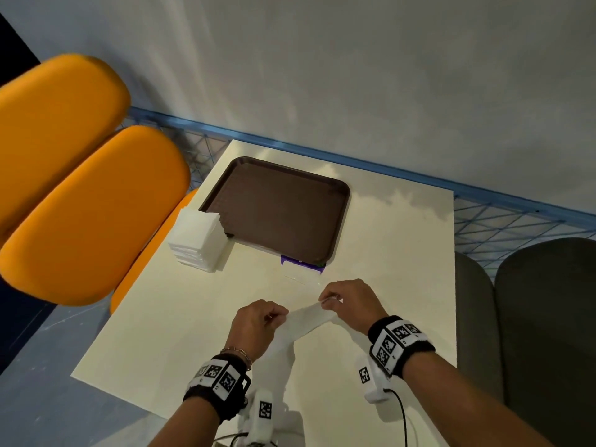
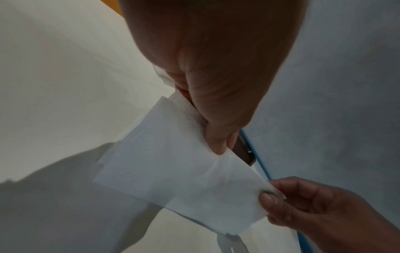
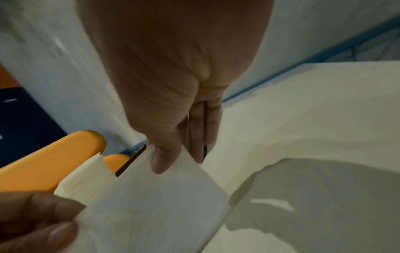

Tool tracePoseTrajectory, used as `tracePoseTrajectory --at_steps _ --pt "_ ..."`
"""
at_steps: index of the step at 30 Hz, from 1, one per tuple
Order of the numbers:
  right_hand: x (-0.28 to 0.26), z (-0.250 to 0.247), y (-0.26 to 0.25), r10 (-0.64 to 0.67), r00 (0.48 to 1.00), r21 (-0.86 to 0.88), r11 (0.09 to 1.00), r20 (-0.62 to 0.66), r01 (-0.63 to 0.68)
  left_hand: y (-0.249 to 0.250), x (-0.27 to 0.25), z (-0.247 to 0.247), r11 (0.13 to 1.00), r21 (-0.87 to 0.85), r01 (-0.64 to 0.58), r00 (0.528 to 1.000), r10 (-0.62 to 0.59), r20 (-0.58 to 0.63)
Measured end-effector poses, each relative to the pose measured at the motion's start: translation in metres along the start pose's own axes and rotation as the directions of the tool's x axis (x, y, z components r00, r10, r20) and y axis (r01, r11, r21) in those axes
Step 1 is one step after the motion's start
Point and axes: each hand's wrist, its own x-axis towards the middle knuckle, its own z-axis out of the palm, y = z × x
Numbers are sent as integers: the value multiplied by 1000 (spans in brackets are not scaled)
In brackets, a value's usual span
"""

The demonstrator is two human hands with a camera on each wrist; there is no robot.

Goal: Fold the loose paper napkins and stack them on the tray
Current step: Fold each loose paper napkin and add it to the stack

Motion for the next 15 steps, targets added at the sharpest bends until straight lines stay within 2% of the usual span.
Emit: tracePoseTrajectory --at_steps 3,6,9,15 --pt "0 1 6 76 997 136 988 20 -78 -6 1 1 990 -96 108 994 -109 -8" --pt "4 3 10 150 988 254 957 -21 -140 -12 2 2 967 -127 220 975 -222 -3" --pt "7 6 16 194 977 254 953 -90 -166 -18 0 3 936 -150 317 948 -313 51" --pt "12 12 20 226 961 209 959 -161 -191 -31 -5 7 904 -170 392 920 -387 59"
